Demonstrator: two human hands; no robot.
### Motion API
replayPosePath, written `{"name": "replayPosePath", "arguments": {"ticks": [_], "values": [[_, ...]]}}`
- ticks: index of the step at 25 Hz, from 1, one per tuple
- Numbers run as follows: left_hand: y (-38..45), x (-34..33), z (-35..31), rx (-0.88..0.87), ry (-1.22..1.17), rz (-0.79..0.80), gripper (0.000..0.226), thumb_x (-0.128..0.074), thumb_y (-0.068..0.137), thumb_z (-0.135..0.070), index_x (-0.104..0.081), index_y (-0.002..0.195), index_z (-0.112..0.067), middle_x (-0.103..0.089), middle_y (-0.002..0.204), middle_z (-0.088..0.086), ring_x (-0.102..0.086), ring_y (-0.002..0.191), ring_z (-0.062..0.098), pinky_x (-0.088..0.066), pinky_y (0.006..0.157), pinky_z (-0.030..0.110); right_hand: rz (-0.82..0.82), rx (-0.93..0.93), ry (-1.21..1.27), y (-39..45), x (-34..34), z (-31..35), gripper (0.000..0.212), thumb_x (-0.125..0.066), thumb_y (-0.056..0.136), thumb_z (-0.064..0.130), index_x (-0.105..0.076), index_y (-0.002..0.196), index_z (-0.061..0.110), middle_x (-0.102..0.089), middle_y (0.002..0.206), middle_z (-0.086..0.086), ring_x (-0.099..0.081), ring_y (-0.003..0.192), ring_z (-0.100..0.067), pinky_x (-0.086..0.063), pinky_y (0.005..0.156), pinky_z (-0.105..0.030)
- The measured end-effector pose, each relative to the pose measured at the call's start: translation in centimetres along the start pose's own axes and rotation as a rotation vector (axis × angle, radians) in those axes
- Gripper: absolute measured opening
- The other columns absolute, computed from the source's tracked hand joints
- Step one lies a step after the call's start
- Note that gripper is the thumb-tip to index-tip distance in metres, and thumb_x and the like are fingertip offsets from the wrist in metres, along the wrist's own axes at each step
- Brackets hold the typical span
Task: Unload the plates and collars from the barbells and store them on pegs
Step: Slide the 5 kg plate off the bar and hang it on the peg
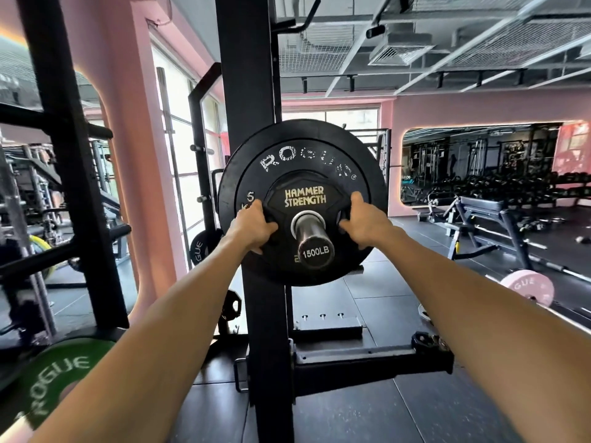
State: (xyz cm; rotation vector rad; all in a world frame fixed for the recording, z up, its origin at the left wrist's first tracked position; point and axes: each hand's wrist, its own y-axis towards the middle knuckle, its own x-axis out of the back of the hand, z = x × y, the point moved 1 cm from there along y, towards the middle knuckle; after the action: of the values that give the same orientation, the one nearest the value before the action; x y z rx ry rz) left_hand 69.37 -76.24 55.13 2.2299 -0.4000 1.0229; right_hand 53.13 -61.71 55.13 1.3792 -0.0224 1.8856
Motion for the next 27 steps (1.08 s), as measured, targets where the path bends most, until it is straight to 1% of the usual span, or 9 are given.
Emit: {"name": "replayPosePath", "arguments": {"ticks": [4,6,9,11,14,17,22,24,27], "values": [[-5.4,2.1,-0.7,-0.043,0.032,-0.073,0.029,-0.054,0.093,-0.019,-0.049,0.117,-0.006,-0.065,0.107,0.016,-0.061,0.080,0.030,-0.039,0.062,0.030,-0.033,0.026,-0.019,-5.4,1.9,0.6,0.023,-0.047,0.095,0.023,-0.026,0.102,0.015,-0.060,0.091,-0.017,-0.058,0.068,-0.033,-0.049,0.068,-0.039],[-8.4,3.5,-1.2,-0.067,0.047,-0.092,0.025,-0.054,0.092,-0.019,-0.050,0.114,-0.006,-0.066,0.103,0.016,-0.064,0.082,0.034,-0.046,0.066,0.035,-0.025,0.039,0.021,-8.4,3.0,1.1,0.022,-0.045,0.096,0.022,-0.026,0.103,0.013,-0.058,0.082,-0.013,-0.059,0.059,-0.031,-0.049,0.056,-0.036],[-12.3,5.5,-1.7,-0.100,0.039,-0.102,0.023,-0.054,0.091,-0.018,-0.051,0.110,-0.007,-0.066,0.095,0.015,-0.068,0.077,0.036,-0.056,0.076,0.041,-0.020,0.052,0.034,-12.6,4.8,1.9,0.022,-0.046,0.097,0.020,-0.027,0.103,0.012,-0.057,0.081,-0.010,-0.056,0.056,-0.029,-0.034,0.044,-0.028],[-14.7,6.7,-1.8,-0.116,0.068,-0.102,0.026,-0.055,0.089,-0.017,-0.051,0.113,-0.008,-0.068,0.095,0.015,-0.068,0.081,0.036,-0.056,0.077,0.041,-0.003,0.059,0.051,-14.8,5.5,2.4,0.022,-0.047,0.097,0.021,-0.029,0.104,0.011,-0.060,0.089,-0.013,-0.061,0.055,-0.030,-0.043,0.047,-0.032],[-17.6,8.9,-0.9,-0.111,0.091,-0.123,0.028,-0.056,0.088,-0.017,-0.050,0.114,-0.010,-0.067,0.099,0.016,-0.066,0.087,0.035,-0.056,0.078,0.044,0.045,0.083,0.110,-17.6,5.7,4.1,0.022,-0.047,0.096,0.022,-0.030,0.105,0.011,-0.060,0.095,-0.016,-0.066,0.052,-0.036,-0.057,0.060,-0.049],[-19.4,12.1,0.9,-0.097,0.131,-0.157,0.025,-0.057,0.088,-0.016,-0.051,0.111,-0.010,-0.065,0.101,0.014,-0.063,0.094,0.035,-0.047,0.075,0.036,0.052,0.114,0.126,-19.2,5.7,7.4,0.022,-0.047,0.096,0.022,-0.029,0.104,0.013,-0.059,0.087,-0.011,-0.065,0.045,-0.031,-0.058,0.060,-0.046],[-21.3,19.6,6.9,-0.042,0.161,-0.230,0.026,-0.055,0.089,-0.021,-0.051,0.111,-0.008,-0.063,0.104,0.016,-0.060,0.097,0.038,-0.040,0.071,0.036,0.050,0.220,0.131,-19.9,4.4,16.4,0.022,-0.048,0.095,0.025,-0.030,0.101,0.014,-0.060,0.081,-0.010,-0.065,0.042,-0.028,-0.057,0.068,-0.048],[-22.0,22.9,10.4,-0.023,0.192,-0.263,0.030,-0.056,0.089,-0.023,-0.051,0.114,-0.007,-0.063,0.105,0.018,-0.059,0.099,0.040,-0.044,0.073,0.039,0.051,0.253,0.140,-20.4,2.9,20.9,0.022,-0.049,0.094,0.025,-0.031,0.099,0.014,-0.060,0.085,-0.010,-0.067,0.048,-0.030,-0.057,0.068,-0.050],[-22.9,27.7,16.3,-0.005,0.243,-0.288,0.035,-0.057,0.088,-0.023,-0.052,0.118,-0.007,-0.064,0.110,0.022,-0.060,0.103,0.043,-0.049,0.083,0.046,0.032,0.303,0.155,-21.1,-0.1,28.0,0.025,-0.052,0.093,0.024,-0.031,0.101,0.013,-0.059,0.098,-0.017,-0.064,0.078,-0.040,-0.053,0.073,-0.053]]}}
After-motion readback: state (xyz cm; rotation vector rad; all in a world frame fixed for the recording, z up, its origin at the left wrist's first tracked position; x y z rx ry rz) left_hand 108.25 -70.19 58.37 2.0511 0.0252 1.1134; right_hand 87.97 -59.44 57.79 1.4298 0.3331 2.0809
